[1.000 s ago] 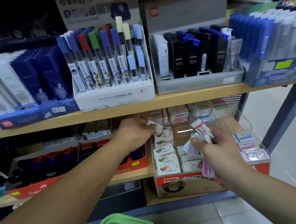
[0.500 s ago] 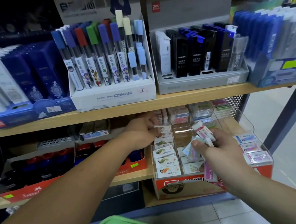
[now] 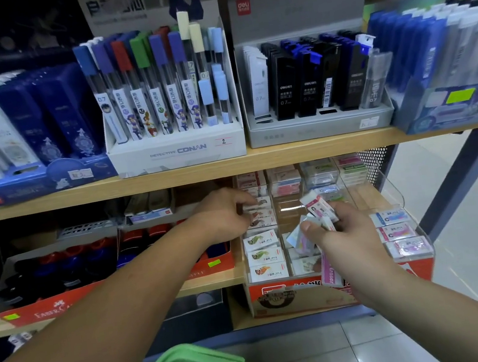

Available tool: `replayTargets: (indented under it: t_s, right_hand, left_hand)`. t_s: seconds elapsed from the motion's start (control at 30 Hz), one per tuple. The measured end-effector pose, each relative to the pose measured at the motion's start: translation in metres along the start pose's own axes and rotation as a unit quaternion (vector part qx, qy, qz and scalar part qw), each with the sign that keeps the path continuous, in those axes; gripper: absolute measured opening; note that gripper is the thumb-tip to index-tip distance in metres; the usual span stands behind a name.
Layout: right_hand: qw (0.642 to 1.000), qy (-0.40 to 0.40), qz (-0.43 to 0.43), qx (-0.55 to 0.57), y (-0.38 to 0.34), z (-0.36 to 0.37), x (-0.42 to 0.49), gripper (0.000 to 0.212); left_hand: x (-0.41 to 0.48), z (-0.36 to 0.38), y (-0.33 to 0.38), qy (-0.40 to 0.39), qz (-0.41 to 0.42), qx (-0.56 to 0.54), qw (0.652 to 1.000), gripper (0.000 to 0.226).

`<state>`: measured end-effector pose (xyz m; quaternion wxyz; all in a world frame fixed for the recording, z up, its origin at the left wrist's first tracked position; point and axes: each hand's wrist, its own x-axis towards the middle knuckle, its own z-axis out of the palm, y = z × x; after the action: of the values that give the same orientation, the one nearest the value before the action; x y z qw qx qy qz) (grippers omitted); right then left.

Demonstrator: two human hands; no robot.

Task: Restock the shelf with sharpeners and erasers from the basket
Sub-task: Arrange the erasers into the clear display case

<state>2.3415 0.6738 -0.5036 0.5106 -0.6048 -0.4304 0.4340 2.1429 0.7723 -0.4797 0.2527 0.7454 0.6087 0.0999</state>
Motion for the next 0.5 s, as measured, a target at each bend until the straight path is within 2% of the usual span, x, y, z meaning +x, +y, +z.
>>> replayTargets:
  t_s: [0.13, 0.27, 0.33, 0.43, 0.5]
  right_hand:
    - [1.0, 0.002, 0.0, 0.01, 0.001, 0.0, 0.001, 0.011]
    - [1.0, -0.003, 0.009, 0.011, 0.002, 0.001, 0.002, 0.011]
    - [0.999, -0.016, 0.031, 0.032, 0.003, 0.001, 0.003, 0.01]
    - [0.992, -0.05, 0.077, 0.083, 0.002, -0.001, 0.002, 0.007]
    - [0.989, -0.065, 0.089, 0.098, 0.0, -0.001, 0.001, 0.009]
  left_hand:
    - [0.002, -0.003, 0.001, -0.044, 0.008, 0.039, 0.998, 0.053]
    - [0.002, -0.005, -0.001, -0.051, 0.015, 0.008, 0.999, 0.041]
    - [0.0, -0.002, -0.003, -0.007, 0.018, -0.016, 1.0, 0.028]
    - [-0.014, 0.002, 0.002, 0.116, 0.034, -0.068, 0.99, 0.021]
    - [-0.029, 0.005, 0.01, 0.106, 0.05, -0.163, 0.98, 0.019]
